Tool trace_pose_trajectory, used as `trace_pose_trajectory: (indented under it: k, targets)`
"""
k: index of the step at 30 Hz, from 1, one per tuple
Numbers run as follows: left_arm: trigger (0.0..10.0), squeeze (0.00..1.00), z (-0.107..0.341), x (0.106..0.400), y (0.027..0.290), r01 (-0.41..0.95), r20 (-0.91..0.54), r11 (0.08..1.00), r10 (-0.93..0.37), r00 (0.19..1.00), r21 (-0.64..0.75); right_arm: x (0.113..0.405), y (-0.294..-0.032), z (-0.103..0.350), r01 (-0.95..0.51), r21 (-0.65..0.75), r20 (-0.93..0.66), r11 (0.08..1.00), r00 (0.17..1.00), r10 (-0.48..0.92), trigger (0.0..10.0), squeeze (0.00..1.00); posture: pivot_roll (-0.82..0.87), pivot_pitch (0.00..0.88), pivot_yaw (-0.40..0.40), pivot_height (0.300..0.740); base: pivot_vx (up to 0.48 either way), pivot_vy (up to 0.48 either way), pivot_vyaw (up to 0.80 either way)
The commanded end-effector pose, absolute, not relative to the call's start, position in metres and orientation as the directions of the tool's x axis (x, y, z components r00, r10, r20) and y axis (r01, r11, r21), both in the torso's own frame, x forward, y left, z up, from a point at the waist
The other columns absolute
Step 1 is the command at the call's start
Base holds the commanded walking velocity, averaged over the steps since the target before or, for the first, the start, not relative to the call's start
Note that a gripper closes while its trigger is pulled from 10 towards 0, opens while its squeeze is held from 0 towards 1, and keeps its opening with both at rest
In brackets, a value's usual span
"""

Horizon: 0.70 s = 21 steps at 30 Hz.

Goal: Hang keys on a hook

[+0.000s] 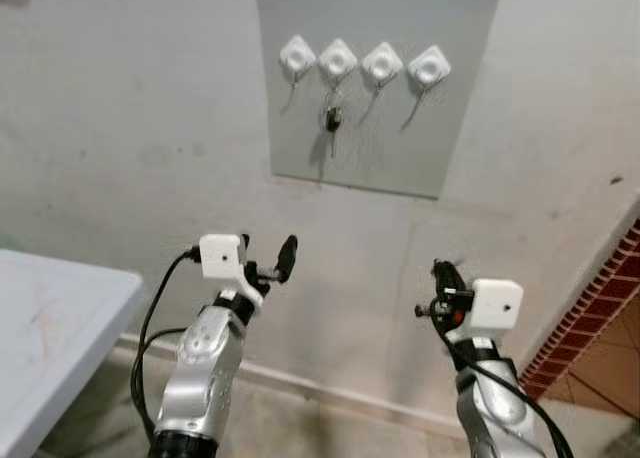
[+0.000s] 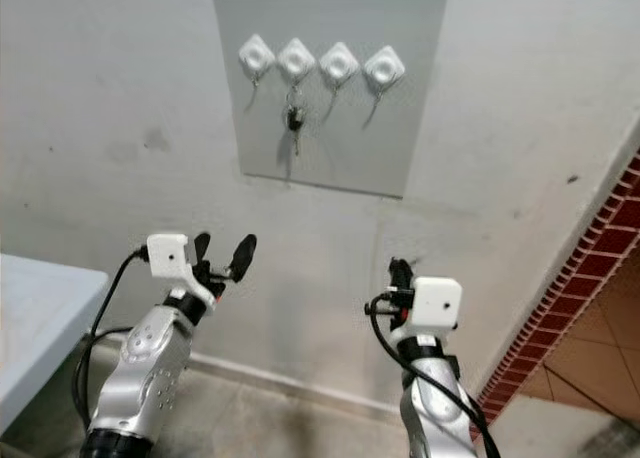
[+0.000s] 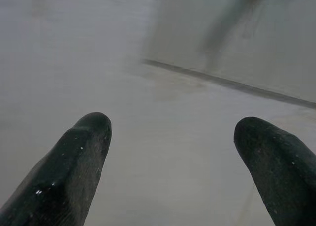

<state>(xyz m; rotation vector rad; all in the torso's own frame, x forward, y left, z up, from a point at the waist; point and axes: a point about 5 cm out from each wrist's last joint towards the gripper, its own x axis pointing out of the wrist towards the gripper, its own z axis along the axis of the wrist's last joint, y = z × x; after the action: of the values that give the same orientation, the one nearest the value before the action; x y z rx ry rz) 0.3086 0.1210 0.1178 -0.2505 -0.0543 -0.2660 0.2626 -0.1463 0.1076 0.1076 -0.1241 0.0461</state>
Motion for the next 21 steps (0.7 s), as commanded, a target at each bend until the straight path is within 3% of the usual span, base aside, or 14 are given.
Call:
trace_pose_trajectory:
  k: [1,21]
  targets:
    - [10.0,0.0,0.1192,0.3096,0.1258,0.258,0.083,0.939,-0.245,0.966,-0.226,0.2646,-0.143,0.1118,-0.062,0.104,0.144,0.993,0.989,0.047,10.0,0.0,-0.04,0.0,0.041,0.74,0.0,0.349,0.0]
    - [10.0,0.0,0.1183,0.3091,0.1257,0.243,0.06,0.942,-0.235,0.97,-0.23,0.2635,-0.1474,0.1175,-0.042,0.116,0.187,0.992,0.982,0.02,10.0,0.0,-0.04,0.0,0.039,0.74,0.0,0.015,0.0]
